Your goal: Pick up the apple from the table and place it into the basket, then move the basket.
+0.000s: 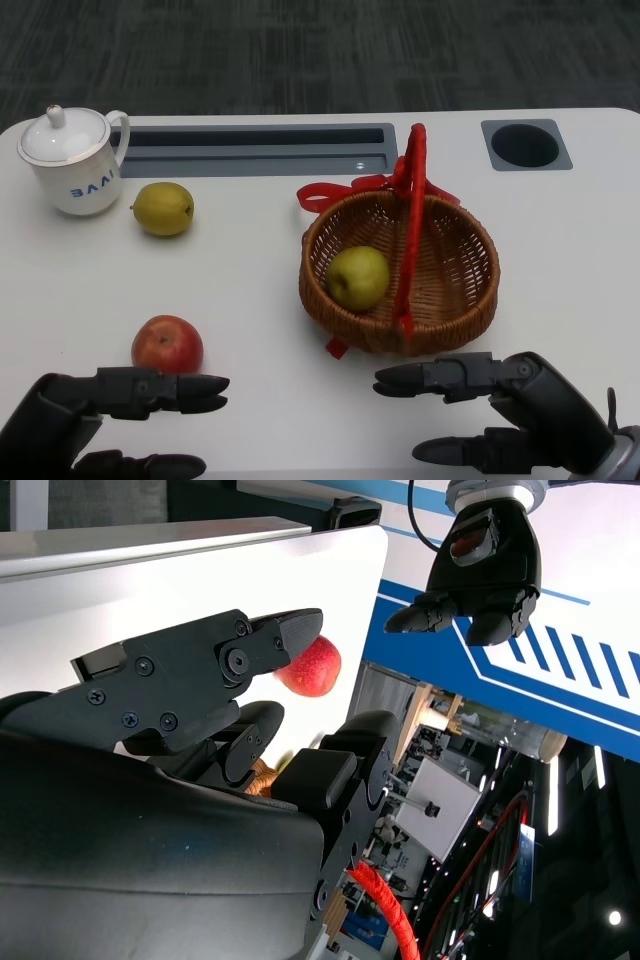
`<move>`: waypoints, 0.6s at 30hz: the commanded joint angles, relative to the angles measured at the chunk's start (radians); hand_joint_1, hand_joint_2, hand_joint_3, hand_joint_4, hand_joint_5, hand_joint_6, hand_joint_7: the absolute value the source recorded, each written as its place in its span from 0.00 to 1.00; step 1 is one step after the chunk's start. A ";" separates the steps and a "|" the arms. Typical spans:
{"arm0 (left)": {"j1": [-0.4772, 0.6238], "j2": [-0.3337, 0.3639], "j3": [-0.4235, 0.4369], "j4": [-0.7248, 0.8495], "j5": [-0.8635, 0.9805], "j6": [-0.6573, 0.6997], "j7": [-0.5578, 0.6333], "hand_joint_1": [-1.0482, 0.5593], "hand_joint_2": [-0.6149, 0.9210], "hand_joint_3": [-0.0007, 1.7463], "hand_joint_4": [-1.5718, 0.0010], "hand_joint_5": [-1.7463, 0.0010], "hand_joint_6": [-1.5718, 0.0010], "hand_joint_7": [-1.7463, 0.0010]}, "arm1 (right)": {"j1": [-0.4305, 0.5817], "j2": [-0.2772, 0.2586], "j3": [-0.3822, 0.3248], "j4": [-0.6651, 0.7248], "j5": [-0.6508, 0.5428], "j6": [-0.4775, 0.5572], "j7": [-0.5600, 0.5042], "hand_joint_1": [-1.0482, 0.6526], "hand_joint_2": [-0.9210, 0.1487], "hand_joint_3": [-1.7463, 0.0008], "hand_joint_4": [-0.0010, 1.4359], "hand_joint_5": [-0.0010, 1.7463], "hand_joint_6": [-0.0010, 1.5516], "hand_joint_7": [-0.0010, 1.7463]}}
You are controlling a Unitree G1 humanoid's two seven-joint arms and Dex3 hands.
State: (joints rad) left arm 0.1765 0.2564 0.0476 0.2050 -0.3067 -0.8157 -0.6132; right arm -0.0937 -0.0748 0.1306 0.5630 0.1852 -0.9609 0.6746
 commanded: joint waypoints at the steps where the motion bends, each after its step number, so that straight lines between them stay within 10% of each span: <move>1: 0.000 0.014 0.010 -0.013 0.004 0.006 0.004 0.42 0.91 0.00 0.35 1.00 0.39 1.00 | -0.008 -0.014 -0.005 0.005 0.007 -0.016 -0.003 0.44 0.05 1.00 0.58 0.00 0.50 0.00; 18: -0.001 0.010 0.017 -0.016 0.013 -0.023 0.012 0.42 0.91 0.00 0.36 1.00 0.41 1.00 | -0.001 -0.018 0.001 -0.010 0.007 0.001 -0.001 0.44 0.04 1.00 0.58 0.00 0.50 0.00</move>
State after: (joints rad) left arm 0.1768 0.2580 0.0504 0.2006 -0.3051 -0.8222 -0.6122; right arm -0.0975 -0.0762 0.1320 0.5635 0.1850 -0.9666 0.6747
